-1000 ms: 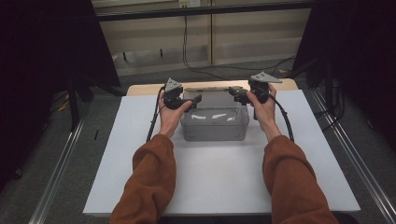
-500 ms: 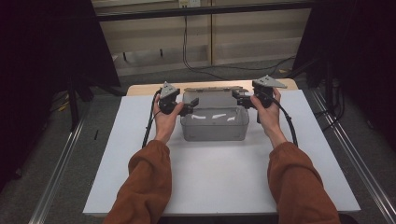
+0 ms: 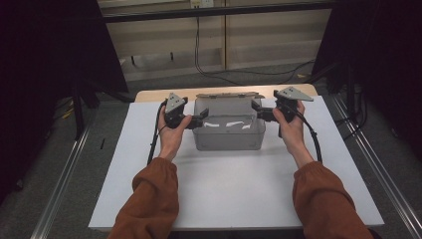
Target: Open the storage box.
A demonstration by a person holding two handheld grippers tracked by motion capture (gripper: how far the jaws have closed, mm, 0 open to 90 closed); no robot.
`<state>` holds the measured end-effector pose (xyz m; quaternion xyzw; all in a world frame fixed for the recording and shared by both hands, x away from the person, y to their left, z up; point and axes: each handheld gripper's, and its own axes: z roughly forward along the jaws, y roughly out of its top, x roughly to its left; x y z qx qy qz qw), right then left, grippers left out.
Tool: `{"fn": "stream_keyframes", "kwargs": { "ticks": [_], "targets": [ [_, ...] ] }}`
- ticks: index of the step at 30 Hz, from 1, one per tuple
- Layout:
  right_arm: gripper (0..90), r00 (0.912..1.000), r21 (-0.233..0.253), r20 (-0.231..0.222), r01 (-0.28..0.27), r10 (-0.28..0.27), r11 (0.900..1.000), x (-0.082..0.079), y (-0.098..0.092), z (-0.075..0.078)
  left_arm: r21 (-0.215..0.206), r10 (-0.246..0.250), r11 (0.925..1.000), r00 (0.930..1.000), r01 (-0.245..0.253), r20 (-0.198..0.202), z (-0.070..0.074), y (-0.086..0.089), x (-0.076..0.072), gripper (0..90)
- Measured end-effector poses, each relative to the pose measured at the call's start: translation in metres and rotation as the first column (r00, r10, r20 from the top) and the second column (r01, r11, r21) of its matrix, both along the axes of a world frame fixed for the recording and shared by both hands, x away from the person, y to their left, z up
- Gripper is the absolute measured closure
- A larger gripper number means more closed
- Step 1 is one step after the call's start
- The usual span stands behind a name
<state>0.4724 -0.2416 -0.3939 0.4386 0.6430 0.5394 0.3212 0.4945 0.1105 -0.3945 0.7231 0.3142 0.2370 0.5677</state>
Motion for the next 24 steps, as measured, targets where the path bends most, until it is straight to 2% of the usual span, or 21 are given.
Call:
{"fn": "stream_keyframes", "kwargs": {
  "ticks": [1, 5, 8, 18, 20, 22, 24],
  "targets": [
    [2.3, 1.0, -0.008, 0.002, -0.001, 0.001, 1.0, -0.002, -0.001, 0.0, 0.009, 0.004, 1.0, 0.9999, -0.004, 0.01, 0.001, 0.002, -0.002, 5.1],
    [2.2, 1.0, -0.031, 0.006, 0.001, -0.001, 1.0, -0.011, -0.003, 0.0, -0.004, 0.011, 0.9999, 0.9997, -0.011, 0.024, 0.004, 0.007, -0.01, 5.1],
    [2.2, 0.9998, -0.046, 0.02, 0.0, 0.001, 0.999, -0.018, -0.005, 0.001, -0.033, 0.021, 0.9993, 0.9993, -0.02, 0.031, 0.006, 0.01, -0.016, 5.1],
    [2.0, 0.9988, -0.03, 0.047, -0.011, 0.013, 0.999, -0.042, -0.009, 0.004, -0.039, 0.046, 0.9983, 0.9976, -0.044, 0.051, 0.005, 0.027, -0.037, 5.1],
    [2.1, 0.9985, -0.038, 0.054, 0.013, -0.011, 0.999, -0.049, -0.01, 0.004, -0.052, 0.051, 0.9975, 0.9972, -0.048, 0.054, 0.005, 0.032, -0.042, 5.1],
    [2.0, 0.9981, -0.023, 0.06, 0.016, -0.014, 1.0, -0.055, -0.01, 0.004, -0.05, 0.056, 0.9973, 0.9971, -0.054, 0.051, 0.004, 0.036, -0.047, 5.1],
    [1.8, 0.9972, -0.032, 0.074, 0.016, -0.013, 0.999, -0.062, -0.009, 0.005, -0.052, 0.065, 0.9967, 0.9963, -0.062, 0.056, 0.003, 0.041, -0.052, 5.1]
  ]
}}
